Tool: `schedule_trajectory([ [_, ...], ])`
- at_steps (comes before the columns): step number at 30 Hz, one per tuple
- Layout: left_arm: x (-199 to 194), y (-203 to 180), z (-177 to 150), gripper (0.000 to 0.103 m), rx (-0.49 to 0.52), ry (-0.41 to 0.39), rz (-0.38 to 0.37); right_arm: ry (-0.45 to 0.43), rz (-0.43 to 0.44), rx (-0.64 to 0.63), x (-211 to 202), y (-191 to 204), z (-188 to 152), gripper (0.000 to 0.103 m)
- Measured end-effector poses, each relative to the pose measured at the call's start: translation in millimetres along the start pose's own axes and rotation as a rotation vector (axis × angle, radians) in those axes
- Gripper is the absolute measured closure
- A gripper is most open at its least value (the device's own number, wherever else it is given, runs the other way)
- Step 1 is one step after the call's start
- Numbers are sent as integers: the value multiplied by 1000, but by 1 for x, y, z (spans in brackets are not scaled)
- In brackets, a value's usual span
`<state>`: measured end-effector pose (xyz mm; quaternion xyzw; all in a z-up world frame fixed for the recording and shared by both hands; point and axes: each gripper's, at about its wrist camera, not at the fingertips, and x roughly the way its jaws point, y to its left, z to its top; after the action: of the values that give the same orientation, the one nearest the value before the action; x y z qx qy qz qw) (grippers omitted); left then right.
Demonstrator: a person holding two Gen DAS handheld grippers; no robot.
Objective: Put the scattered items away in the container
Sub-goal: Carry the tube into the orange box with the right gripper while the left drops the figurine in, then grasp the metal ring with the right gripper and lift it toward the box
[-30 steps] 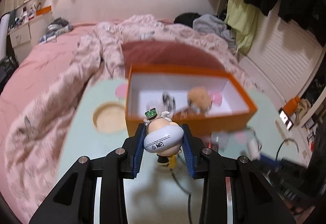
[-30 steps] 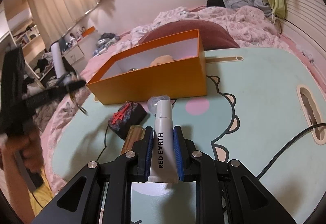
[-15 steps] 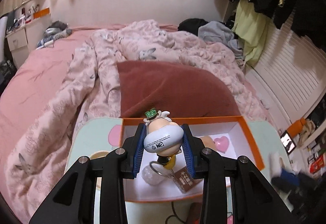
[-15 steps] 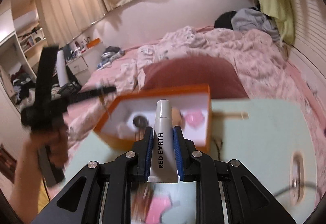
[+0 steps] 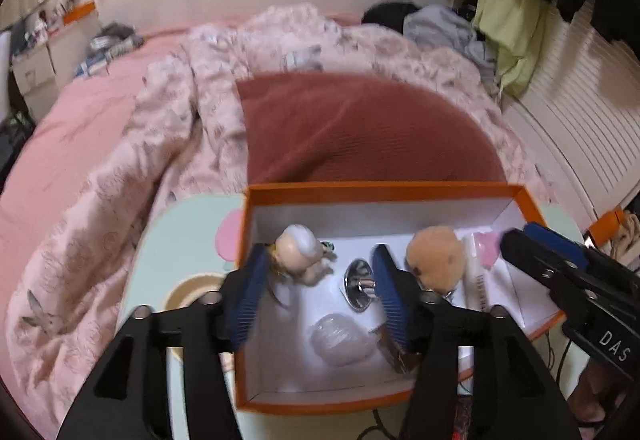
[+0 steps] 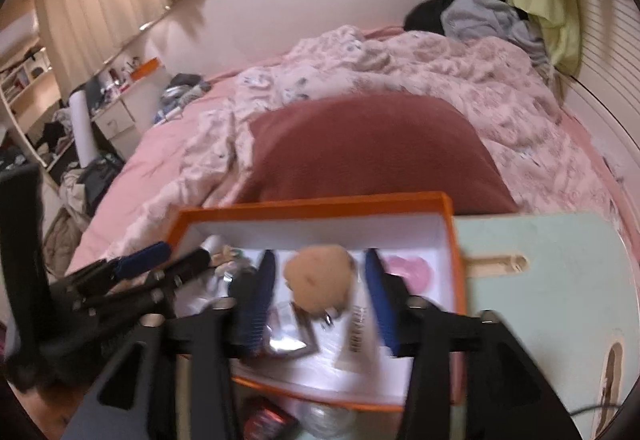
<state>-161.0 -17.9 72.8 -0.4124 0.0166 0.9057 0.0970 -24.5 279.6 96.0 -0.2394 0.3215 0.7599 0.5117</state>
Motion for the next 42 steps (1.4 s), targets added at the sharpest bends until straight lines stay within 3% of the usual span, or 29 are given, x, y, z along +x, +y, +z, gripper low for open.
schedule_trajectory([
  [3,-29,17,-6,32,-116,-99,27,101,73,-24,17,18,14,51],
  [5,-46,38,-17,32,-206,-138,-52,175,74,-39,31,25,17,58],
  [7,-61,61,-30,32,-319,-151,-72,232,75,-55,45,30,16,61],
  [9,-73,79,-42,32,-383,-159,-103,324,73,-78,65,36,13,70],
  [10,-79,84,-47,32,-392,-158,-113,359,75,-84,74,40,12,75],
  [16,-94,80,-65,32,-344,-151,-109,415,49,-117,103,63,10,74],
  [19,-94,76,-69,32,-347,-139,-138,488,-23,-150,123,66,3,73],
  [25,-91,71,-71,32,-336,-128,-139,448,-36,-167,115,60,4,75],
  [28,-94,72,-74,32,-337,-131,-143,341,51,-121,75,51,10,75],
  [31,-95,71,-77,32,-326,-121,-122,206,118,-120,9,41,3,75],
  [33,-95,67,-80,32,-295,-100,-120,162,131,-147,-32,32,-17,74],
  [36,-93,53,-92,32,-222,-60,-138,174,134,-123,-64,10,-59,74],
  [42,-83,15,-119,32,-156,13,-195,204,90,-59,-56,-22,-122,74],
])
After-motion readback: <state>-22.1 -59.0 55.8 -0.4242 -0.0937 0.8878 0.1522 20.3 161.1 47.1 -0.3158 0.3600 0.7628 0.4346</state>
